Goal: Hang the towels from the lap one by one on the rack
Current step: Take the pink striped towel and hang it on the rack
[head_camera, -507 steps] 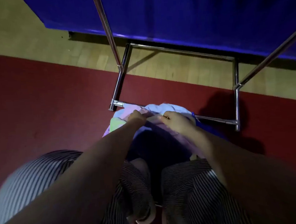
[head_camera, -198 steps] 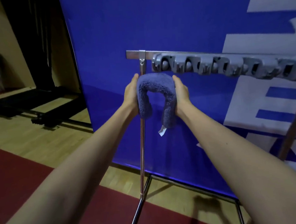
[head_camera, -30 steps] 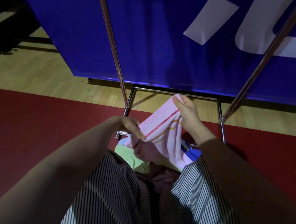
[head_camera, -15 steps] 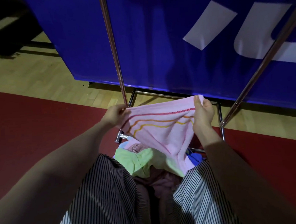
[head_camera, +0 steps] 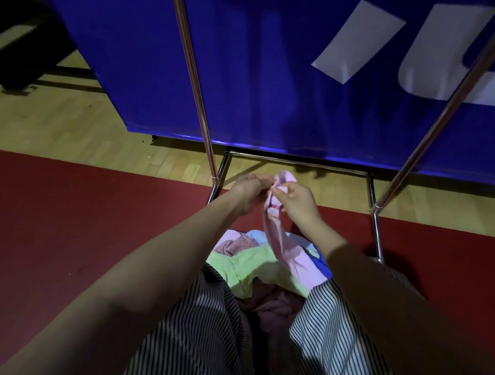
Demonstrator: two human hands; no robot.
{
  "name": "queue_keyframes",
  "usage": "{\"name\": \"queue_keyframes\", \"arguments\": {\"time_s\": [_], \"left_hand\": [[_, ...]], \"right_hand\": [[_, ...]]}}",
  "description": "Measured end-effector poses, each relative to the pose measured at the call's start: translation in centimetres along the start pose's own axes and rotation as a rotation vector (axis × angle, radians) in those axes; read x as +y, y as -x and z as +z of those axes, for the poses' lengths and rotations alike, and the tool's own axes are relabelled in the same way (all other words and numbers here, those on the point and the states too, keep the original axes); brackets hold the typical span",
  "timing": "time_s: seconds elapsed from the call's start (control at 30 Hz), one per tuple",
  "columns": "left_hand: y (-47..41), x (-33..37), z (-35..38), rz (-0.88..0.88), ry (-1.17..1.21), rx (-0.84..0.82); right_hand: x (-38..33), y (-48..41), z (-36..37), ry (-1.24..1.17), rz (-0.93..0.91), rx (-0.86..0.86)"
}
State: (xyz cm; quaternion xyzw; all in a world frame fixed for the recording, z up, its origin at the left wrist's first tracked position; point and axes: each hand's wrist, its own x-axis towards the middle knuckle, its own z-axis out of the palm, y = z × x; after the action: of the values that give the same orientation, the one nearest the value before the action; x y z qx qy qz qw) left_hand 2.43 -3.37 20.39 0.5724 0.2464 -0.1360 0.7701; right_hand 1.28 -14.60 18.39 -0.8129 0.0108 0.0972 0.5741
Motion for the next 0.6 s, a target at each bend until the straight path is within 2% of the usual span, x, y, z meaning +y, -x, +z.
{"name": "queue_keyframes", "arguments": {"time_s": [0.13, 0.27, 0.37, 0.47, 0.6], "left_hand": [[0.0, -0.6, -0.4, -0.021, 0.011, -0.075], [0.0, -0.3, -0.7, -0.01, 0.054, -0.126], [0.0, -0.6, -1.3, 0.053, -0.103, -0.174], [-0.3, -1.0, -2.0, 0.092, -0.272, -0.167], [0.1, -0.4, -2.0, 0.033, -0.273, -0.215]], "right_hand": [[0.4, 0.1, -0.1, -0.036, 0.018, 0.018], [-1.4, 0.8, -0.4, -0.25, 0.272, 0.0], [-2.2, 0.9, -0.5, -0.296, 0.409, -0.131], [-1.9, 1.2, -0.3, -0.318, 0.418, -0.25], [-1.6, 1.1, -0.7, -0.427, 0.408, -0.276]]}}
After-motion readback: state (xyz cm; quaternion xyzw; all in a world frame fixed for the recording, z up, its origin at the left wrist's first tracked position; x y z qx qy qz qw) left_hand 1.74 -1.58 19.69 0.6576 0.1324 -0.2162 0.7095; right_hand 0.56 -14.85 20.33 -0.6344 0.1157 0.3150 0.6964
